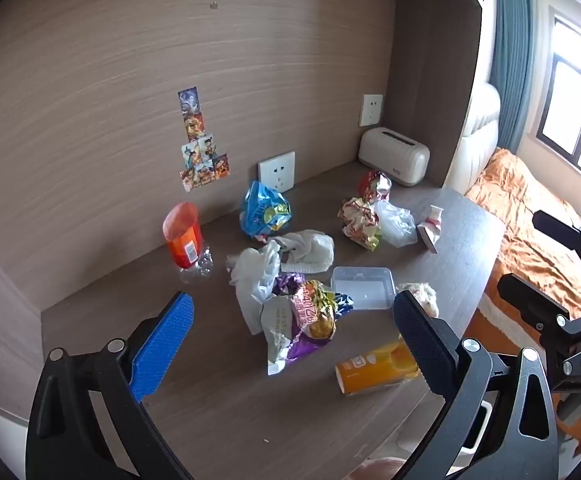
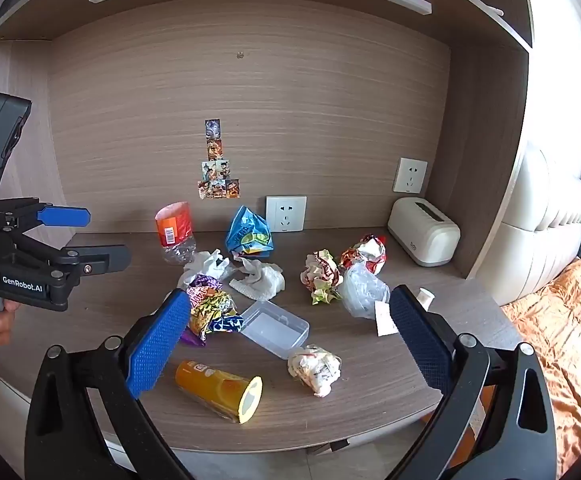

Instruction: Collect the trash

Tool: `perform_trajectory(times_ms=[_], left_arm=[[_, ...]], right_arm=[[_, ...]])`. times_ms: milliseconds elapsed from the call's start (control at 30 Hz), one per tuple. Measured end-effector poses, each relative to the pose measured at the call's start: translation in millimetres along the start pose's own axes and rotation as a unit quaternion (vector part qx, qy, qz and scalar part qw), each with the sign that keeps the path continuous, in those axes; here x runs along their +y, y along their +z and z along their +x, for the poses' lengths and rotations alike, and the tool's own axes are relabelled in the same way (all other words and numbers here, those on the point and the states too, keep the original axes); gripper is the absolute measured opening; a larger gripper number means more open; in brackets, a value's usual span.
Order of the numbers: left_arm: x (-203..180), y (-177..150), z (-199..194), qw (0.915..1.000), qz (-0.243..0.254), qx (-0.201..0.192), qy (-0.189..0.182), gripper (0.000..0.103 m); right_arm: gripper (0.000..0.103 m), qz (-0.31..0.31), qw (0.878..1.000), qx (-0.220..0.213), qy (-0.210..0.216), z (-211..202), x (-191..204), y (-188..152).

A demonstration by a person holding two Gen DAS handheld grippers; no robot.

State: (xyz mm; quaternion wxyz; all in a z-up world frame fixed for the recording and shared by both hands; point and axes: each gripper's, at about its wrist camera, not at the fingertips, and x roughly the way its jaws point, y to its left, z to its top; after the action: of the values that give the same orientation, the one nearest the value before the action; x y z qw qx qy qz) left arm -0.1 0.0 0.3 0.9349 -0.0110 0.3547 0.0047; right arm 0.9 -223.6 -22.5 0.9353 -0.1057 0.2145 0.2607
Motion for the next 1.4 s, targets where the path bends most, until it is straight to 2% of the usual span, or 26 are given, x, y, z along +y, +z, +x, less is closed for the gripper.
perform_trajectory(times_ms=[367, 733, 867, 1000, 1400], left_arm=[[-4.7, 1.4, -3.1, 0.9998, 0.017, 0.003, 0.005, 0.098], [-4.4, 0.7, -7.6, 0.9999, 0.005, 0.005, -0.007, 0.098], [-2.6, -0.6, -8.4, 0.9999, 0.005, 0.005, -0.009, 0.098], [-2.9, -2.2, -10.1, 0.9999, 0.010, 0.000, -0.005, 0.098], [0.7, -3.0, -12.3, 0.9999, -0.002, -0.001, -0.017, 0.098]], right_arm=[[0.099, -0.002, 1.000, -0.004, 0.000, -4.0, 8.0, 5.7], [0.099, -0.013, 1.000, 0.001, 0.003, 1.7, 15.2, 5.4], [0.099, -0.020, 0.999, 0.021, -0.022, 7.2, 22.1, 3.1], [0.099, -0.020, 0.999, 0.016, -0.025, 4.4, 24.1, -1.3], [0.099, -0.021, 0.999, 0.024, -0.018, 6.8, 23.8, -0.2]])
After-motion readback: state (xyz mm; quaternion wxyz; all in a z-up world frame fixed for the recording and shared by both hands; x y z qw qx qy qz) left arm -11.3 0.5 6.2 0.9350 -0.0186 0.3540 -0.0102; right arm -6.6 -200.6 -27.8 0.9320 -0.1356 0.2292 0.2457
